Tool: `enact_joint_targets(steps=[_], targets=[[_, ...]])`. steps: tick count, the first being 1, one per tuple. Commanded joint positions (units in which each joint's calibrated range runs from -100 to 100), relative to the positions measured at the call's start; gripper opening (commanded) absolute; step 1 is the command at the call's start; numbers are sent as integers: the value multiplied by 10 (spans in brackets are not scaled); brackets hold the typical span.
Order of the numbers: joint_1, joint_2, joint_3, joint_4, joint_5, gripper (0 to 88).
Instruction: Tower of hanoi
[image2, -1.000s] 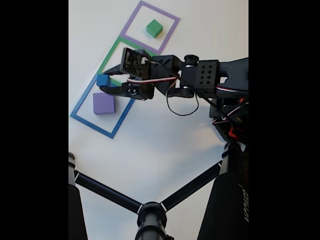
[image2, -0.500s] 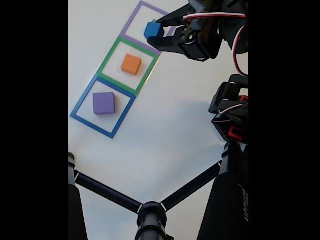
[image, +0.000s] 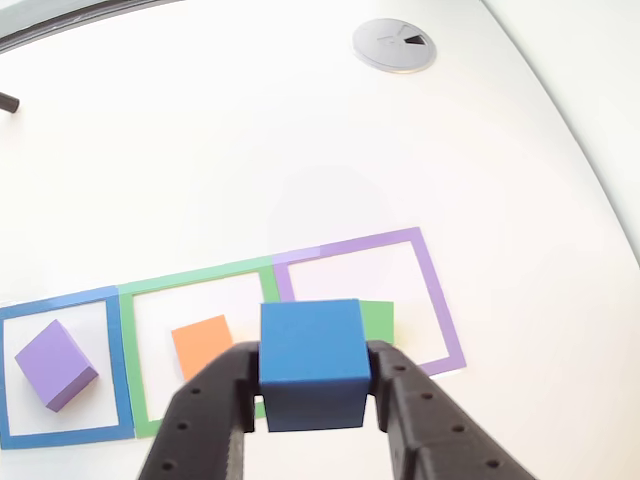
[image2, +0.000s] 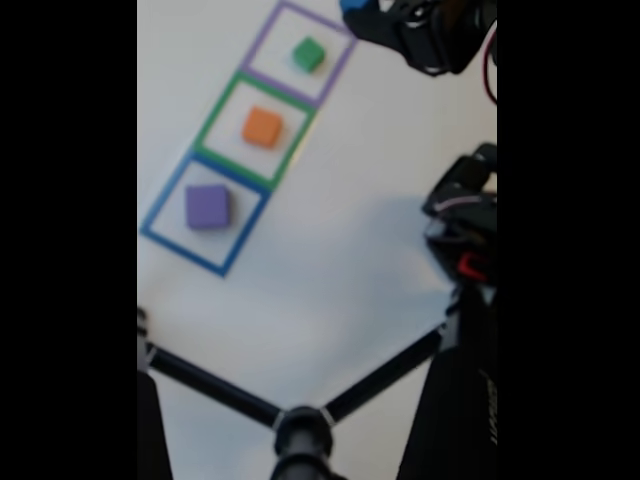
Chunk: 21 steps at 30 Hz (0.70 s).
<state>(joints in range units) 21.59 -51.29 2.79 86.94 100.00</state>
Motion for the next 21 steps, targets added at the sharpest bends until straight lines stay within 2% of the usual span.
enact_joint_targets(steps=[1, 11, 21], targets=[[40, -5, -21, 3, 0, 22], [115, -26, 34, -2, 0, 23], [95, -29, 32, -7, 0, 22]])
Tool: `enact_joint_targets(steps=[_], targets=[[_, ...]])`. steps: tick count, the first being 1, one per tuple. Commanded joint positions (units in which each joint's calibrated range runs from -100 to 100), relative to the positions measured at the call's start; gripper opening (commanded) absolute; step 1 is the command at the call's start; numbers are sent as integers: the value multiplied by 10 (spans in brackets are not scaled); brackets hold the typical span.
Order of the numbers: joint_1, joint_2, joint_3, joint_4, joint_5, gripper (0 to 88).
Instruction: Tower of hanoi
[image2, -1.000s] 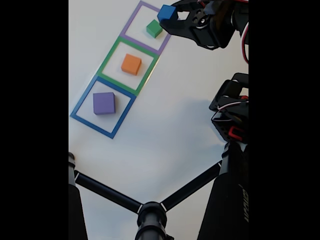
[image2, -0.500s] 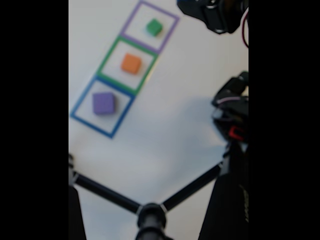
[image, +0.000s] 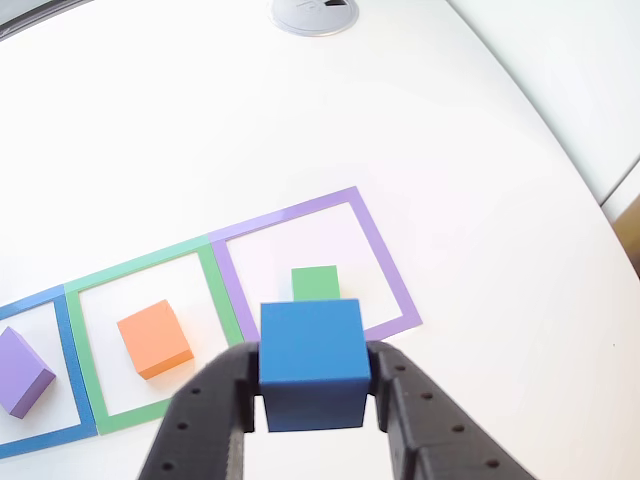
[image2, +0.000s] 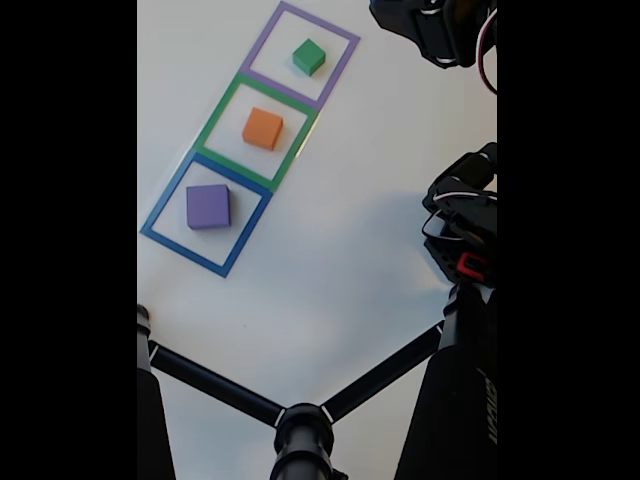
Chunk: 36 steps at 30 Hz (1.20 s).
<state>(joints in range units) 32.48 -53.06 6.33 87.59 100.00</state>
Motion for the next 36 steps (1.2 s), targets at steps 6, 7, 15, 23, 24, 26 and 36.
enact_joint_targets(steps=[6, 7, 15, 23, 24, 26, 36], targets=[[-33, -11, -5, -15, 0, 21], [-37, -11, -5, -16, 0, 21], [-45, -12, -4, -15, 0, 20], [-41, -12, 0, -15, 0, 20], [-39, -12, 5, -15, 0, 20], [-31, -12, 22, -24, 0, 20], [13, -12, 243, -238, 0, 20]])
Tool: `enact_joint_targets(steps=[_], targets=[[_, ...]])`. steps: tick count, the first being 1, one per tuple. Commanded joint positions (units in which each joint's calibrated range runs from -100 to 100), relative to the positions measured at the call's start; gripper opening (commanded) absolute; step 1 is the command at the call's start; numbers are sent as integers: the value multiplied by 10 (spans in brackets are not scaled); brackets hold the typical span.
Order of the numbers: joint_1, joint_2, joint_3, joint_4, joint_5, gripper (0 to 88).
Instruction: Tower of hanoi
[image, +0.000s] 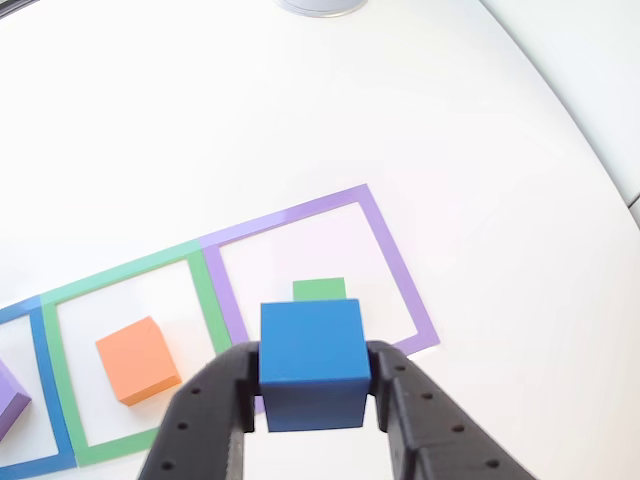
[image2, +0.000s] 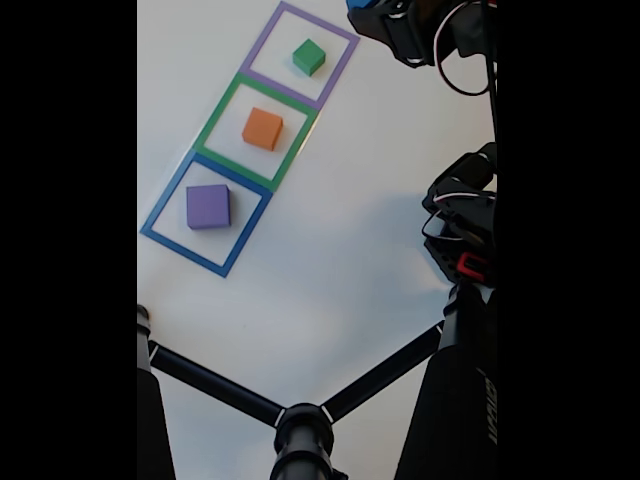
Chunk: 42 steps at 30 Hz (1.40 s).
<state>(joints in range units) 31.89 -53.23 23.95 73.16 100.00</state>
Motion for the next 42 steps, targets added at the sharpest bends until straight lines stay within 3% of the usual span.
enact_joint_targets(steps=[1, 10, 14, 19, 32, 42], targets=[[25, -10, 99, -125, 0, 20], [54, 37, 380, -512, 0, 21], [57, 134, 462, -744, 0, 20], [63, 256, 507, -940, 0, 20], [55, 422, 572, -1184, 0, 22], [44, 542, 551, -1286, 0, 24]])
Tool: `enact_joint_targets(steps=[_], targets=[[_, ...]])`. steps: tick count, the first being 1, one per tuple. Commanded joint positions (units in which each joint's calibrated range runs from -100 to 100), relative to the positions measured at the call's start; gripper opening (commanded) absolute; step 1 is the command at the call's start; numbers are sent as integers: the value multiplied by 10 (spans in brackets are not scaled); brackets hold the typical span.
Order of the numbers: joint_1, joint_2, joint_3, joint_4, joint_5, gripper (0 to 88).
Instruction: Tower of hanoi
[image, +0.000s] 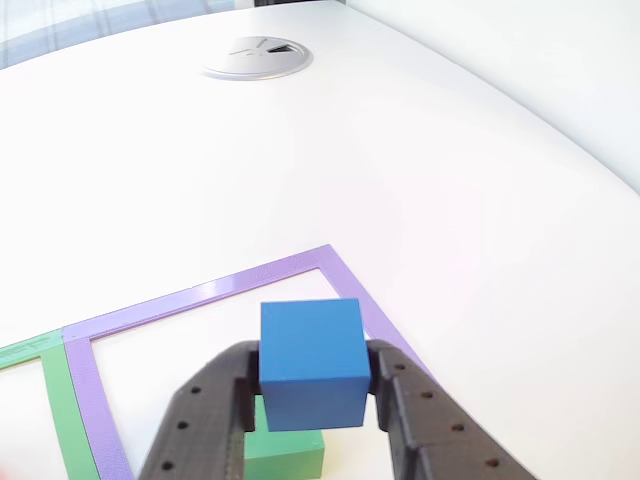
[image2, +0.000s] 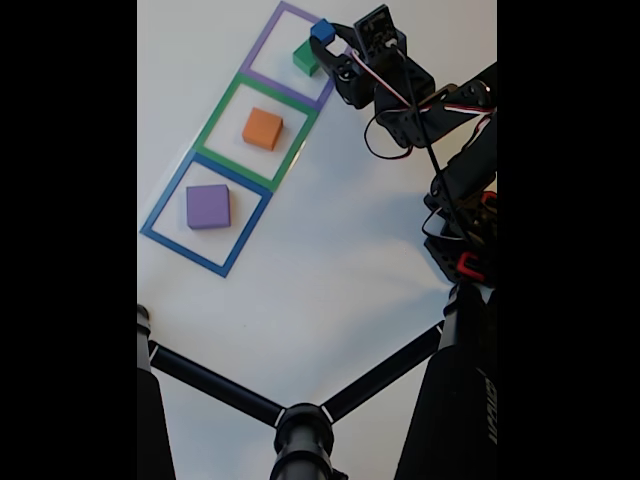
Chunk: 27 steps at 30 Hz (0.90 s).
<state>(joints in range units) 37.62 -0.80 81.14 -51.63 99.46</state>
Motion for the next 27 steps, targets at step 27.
enact_joint_targets(steps=[27], targets=[[-37, 146, -81, -97, 5, 25]])
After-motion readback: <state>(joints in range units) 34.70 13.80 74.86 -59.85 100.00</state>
